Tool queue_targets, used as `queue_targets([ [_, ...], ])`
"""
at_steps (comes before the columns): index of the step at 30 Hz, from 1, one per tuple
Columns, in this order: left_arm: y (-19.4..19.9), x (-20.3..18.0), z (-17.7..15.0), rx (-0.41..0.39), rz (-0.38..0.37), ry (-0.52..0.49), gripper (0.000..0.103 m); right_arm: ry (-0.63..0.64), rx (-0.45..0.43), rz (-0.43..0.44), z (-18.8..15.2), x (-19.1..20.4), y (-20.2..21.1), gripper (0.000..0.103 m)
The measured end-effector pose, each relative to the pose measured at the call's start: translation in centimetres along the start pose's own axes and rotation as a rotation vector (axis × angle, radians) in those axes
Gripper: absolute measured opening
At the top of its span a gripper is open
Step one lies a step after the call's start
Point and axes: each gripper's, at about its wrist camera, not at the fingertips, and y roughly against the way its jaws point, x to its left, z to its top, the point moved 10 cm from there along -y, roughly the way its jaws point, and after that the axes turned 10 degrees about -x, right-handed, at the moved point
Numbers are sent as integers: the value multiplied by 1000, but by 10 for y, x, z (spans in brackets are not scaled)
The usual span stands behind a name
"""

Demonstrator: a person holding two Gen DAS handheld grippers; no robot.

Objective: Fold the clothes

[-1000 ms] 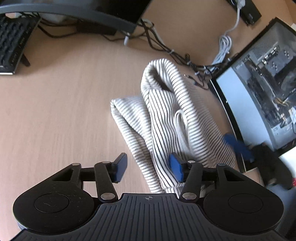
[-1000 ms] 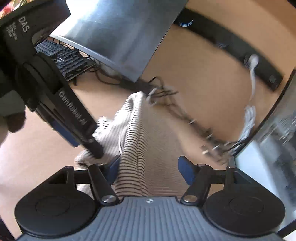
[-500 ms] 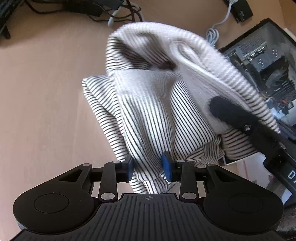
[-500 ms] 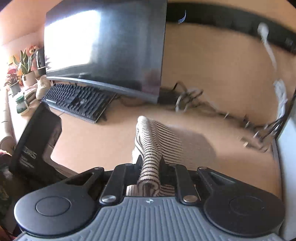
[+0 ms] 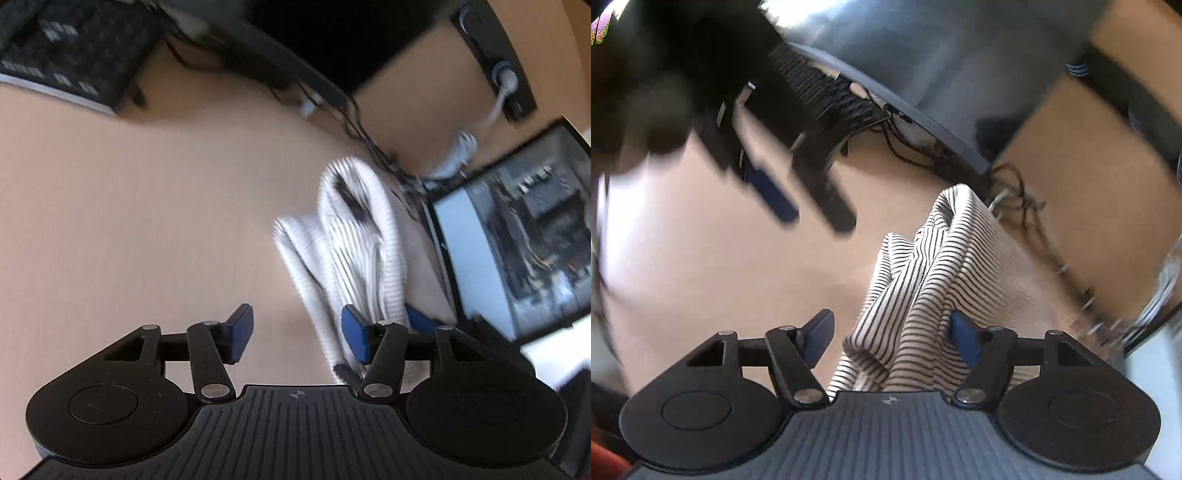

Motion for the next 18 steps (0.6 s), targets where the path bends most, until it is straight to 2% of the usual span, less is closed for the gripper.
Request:
queue_targets([
  [1, 1, 1, 3, -7, 8, -6, 59, 10, -1, -18, -3, -3, 1, 64],
  [2, 3, 1, 6, -13, 14, -11, 60, 17, -3, -34, -5, -6, 2, 53],
  [3, 3, 1, 8, -14, 14, -14, 60, -2, -6, -39, -5, -14, 5, 36],
  [5, 2, -3, 8, -10, 6, -24, 60, -47, -13, -39, -2, -33, 17, 26],
  [7, -2, -10, 5, -1, -9, -33, 58, -36, -31, -53, 4, -47, 36, 25],
  [9, -10, -23, 2, 6, -27, -40, 57, 33, -7, -6, 0, -41, 46, 25],
  [13, -13, -35, 7, -14, -41, -68, 55, 147, 39, 89, -20, -3, 45, 25],
  [18, 0, -81, 34, -92, -165, -146, 56, 162, 26, 71, -12, 24, 34, 28],
])
